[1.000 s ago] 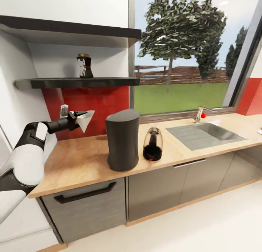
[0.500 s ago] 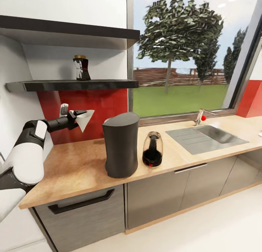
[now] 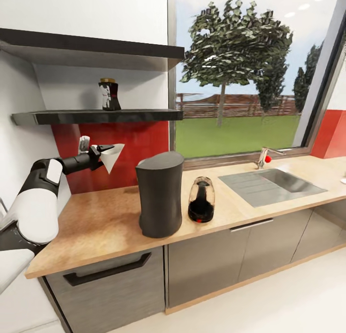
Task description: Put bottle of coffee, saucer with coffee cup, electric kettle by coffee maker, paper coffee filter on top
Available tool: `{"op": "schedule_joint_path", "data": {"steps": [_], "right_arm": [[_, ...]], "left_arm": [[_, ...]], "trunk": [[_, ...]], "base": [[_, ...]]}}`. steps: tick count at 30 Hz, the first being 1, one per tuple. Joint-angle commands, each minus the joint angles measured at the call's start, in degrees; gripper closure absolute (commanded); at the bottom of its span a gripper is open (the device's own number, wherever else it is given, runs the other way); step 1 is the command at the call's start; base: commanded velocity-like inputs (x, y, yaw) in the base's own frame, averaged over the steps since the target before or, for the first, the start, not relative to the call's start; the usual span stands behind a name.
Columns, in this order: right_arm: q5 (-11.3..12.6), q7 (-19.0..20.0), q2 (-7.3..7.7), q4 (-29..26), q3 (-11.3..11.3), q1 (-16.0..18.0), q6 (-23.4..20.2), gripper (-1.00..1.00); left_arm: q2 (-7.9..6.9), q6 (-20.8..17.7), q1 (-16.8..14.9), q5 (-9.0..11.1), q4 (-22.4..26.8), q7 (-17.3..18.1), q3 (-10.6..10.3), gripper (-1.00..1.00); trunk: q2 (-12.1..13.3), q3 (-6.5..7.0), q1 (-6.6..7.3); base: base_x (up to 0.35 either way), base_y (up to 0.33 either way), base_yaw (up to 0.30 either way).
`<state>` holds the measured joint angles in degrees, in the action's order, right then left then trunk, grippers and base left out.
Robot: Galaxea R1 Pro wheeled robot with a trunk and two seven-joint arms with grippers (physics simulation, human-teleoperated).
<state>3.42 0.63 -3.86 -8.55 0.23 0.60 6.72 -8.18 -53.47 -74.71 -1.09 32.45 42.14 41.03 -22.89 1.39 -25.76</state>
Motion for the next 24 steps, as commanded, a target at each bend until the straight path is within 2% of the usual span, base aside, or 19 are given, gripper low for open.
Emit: {"op": "schedule_joint_path", "data": {"steps": [1, 2, 4, 19, 24], "right_arm": [[0.36, 0.05, -0.01, 0.08, 0.03, 0.02, 0.22, -1.0], [0.36, 0.07, -0.01, 0.07, 0.02, 0.02, 0.22, -1.0], [0.36, 0.02, -0.01, 0.04, -0.03, 0.02, 0.22, -1.0], [0.36, -0.01, 0.05, -0.07, -0.14, 0.02, 0.22, -1.0], [0.36, -0.01, 0.05, -0.06, -0.14, 0.02, 0.22, -1.0]], "left_arm": [[0.05, 0.98, -0.13, -0.16, -0.01, 0.22, 0.28, 1.0], [0.09, 3.91, -0.24, -0.15, -0.02, 0.17, 0.28, 1.0], [0.09, 4.47, -0.25, -0.14, -0.02, 0.24, 0.28, 1.0], [0.39, 4.87, -0.71, -0.05, -0.02, 0.62, 0.28, 1.0], [0.36, 4.8, -0.88, -0.05, -0.02, 0.67, 0.3, 1.0]], "trunk": [[-0.03, 0.06, -0.02], [-0.03, 0.11, -0.02], [-0.03, 0.15, -0.02], [-0.03, 0.19, -0.02], [-0.03, 0.37, -0.02]], "base": [[0.0, 0.0, 0.0], [0.0, 0.0, 0.0], [0.0, 0.0, 0.0], [0.166, 0.0, -0.001], [0.008, 0.0, -0.192]]}}
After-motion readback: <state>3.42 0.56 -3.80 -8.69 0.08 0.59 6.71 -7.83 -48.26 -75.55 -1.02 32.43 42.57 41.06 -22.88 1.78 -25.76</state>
